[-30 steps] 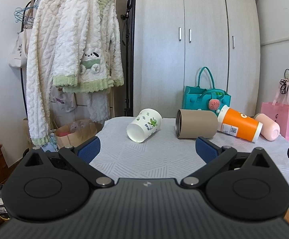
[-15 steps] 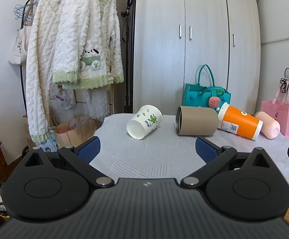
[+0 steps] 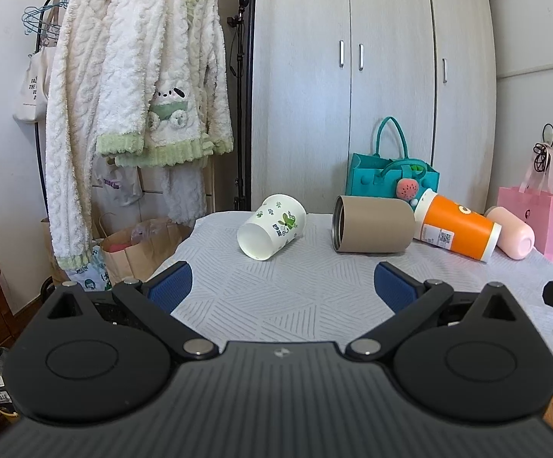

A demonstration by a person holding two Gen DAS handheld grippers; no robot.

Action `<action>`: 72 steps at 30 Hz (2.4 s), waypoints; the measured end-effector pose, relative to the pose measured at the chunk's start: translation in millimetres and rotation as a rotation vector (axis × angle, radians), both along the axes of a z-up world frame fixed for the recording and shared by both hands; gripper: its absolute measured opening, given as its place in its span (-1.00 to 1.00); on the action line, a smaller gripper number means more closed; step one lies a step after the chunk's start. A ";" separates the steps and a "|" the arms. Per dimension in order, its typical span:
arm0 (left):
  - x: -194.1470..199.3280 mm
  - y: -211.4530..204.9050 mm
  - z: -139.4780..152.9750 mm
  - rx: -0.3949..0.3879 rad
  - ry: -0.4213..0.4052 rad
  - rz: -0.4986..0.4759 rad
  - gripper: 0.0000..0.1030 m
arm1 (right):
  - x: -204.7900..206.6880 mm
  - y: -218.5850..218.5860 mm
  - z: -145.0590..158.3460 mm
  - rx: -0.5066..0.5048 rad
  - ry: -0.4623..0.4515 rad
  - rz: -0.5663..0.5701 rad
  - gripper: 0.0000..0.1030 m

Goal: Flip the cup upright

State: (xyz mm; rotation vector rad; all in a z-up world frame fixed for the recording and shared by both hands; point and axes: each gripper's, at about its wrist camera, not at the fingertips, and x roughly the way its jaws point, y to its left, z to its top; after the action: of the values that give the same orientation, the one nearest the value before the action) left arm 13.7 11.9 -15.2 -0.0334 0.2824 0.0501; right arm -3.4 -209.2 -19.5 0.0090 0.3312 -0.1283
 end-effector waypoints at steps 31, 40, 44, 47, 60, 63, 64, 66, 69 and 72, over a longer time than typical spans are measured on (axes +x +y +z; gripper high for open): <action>-1.8 4.2 -5.0 0.004 0.046 0.001 1.00 | 2.4 3.4 -2.9 -0.005 0.028 0.016 1.00; 20.8 -9.4 27.2 0.009 0.104 -0.073 1.00 | 14.8 -16.2 47.1 -0.128 0.012 0.280 1.00; 38.4 -15.6 41.5 -0.033 0.151 -0.124 1.00 | 33.7 -26.1 67.9 -0.196 0.033 0.456 1.00; 50.7 -21.6 48.4 -0.059 0.174 -0.164 1.00 | 55.0 -28.1 76.2 -0.251 0.072 0.588 0.98; 91.3 -32.5 44.4 -0.111 0.276 -0.192 1.00 | 175.0 -47.7 46.3 -0.360 0.263 0.629 0.98; 99.3 -29.5 41.3 -0.119 0.270 -0.194 1.00 | 194.4 -47.4 42.7 -0.359 0.289 0.671 0.97; 102.5 -28.4 40.4 -0.131 0.272 -0.204 1.00 | 198.0 -45.5 40.9 -0.377 0.287 0.687 0.96; 111.4 -27.6 38.8 -0.159 0.281 -0.228 1.00 | 205.7 -40.2 37.4 -0.413 0.293 0.699 0.94; 129.4 -30.2 37.0 -0.183 0.296 -0.253 1.00 | 218.4 -33.9 32.6 -0.441 0.321 0.704 0.87; 148.9 -38.8 33.6 -0.187 0.317 -0.274 1.00 | 231.3 -33.3 28.7 -0.450 0.341 0.692 0.76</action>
State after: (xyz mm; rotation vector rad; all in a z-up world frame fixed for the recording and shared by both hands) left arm 162.6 -26.9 18.4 -0.1736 0.6057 -0.2458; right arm 227.9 -242.5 9.2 -0.5738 0.6220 0.4899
